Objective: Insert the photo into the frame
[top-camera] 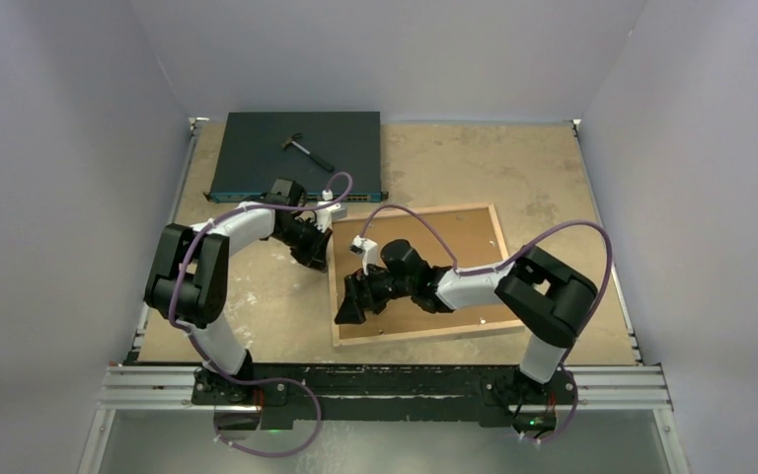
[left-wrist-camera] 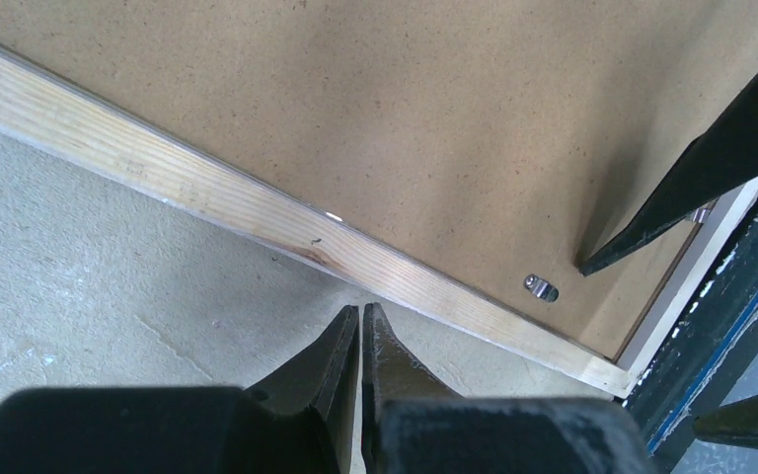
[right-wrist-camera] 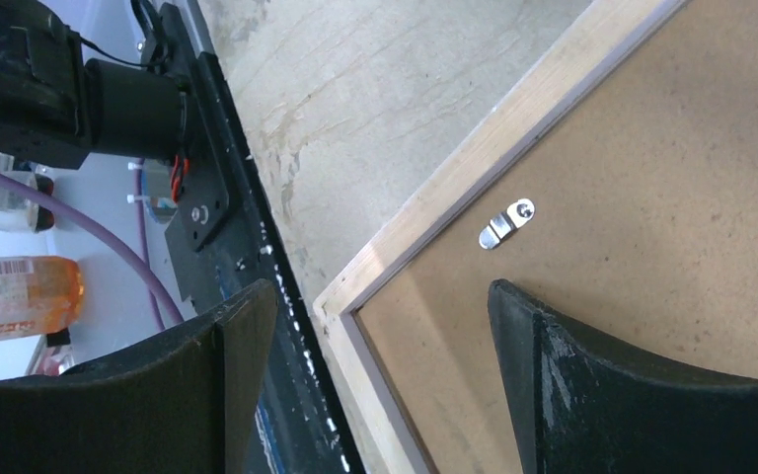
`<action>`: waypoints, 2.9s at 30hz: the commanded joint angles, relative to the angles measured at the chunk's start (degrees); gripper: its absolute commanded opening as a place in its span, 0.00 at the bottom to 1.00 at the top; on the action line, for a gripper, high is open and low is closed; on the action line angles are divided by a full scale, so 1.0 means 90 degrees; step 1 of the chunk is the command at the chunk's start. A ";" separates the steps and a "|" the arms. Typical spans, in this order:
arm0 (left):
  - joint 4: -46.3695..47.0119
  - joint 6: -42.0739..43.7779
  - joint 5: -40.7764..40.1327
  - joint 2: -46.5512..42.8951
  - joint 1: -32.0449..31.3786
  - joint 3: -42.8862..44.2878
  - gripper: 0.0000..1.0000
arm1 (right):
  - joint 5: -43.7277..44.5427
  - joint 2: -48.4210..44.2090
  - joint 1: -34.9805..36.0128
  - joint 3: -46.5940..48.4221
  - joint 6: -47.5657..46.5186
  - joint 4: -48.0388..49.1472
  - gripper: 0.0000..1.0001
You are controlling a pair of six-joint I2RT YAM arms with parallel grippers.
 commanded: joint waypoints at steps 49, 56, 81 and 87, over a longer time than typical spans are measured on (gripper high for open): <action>-0.0061 0.0270 0.0195 -0.0283 -0.0051 -0.0037 0.01 | 0.0587 0.0696 -0.0016 0.0094 0.0572 0.1486 0.78; -0.0039 0.0344 0.0168 -0.0213 -0.0052 -0.0073 0.01 | 0.0708 0.0710 -0.0009 0.0054 0.0719 0.1829 0.77; -0.0296 0.0447 0.0504 -0.0229 -0.0102 0.0006 0.01 | 0.0852 0.0145 0.0117 -0.0605 0.0752 0.1747 0.80; -0.0494 0.0622 0.0684 -0.0395 -0.0101 0.0002 0.07 | 0.0958 0.0383 0.0230 -0.0474 0.0851 0.1887 0.79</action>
